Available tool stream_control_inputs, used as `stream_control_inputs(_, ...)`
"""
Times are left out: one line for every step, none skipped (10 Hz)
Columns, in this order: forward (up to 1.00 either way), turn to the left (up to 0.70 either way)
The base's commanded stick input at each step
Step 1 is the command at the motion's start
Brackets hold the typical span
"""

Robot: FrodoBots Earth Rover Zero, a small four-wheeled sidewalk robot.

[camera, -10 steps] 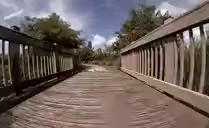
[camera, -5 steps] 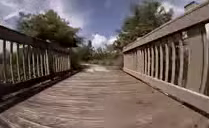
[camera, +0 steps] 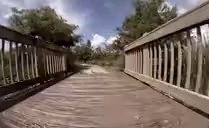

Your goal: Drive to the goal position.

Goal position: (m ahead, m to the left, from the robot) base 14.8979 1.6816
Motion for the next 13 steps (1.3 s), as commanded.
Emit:
stream_control_inputs(0.84,0.0)
stream_control_inputs(0.84,0.0)
stream_control_inputs(0.84,0.0)
stream_control_inputs(0.84,0.0)
stream_control_inputs(0.84,0.0)
stream_control_inputs(0.84,0.0)
stream_control_inputs(0.84,0.0)
stream_control_inputs(0.84,0.0)
stream_control_inputs(0.84,0.0)
stream_control_inputs(0.84,0.0)
stream_control_inputs(0.84,0.0)
stream_control_inputs(0.84,0.0)
stream_control_inputs(0.84,0.0)
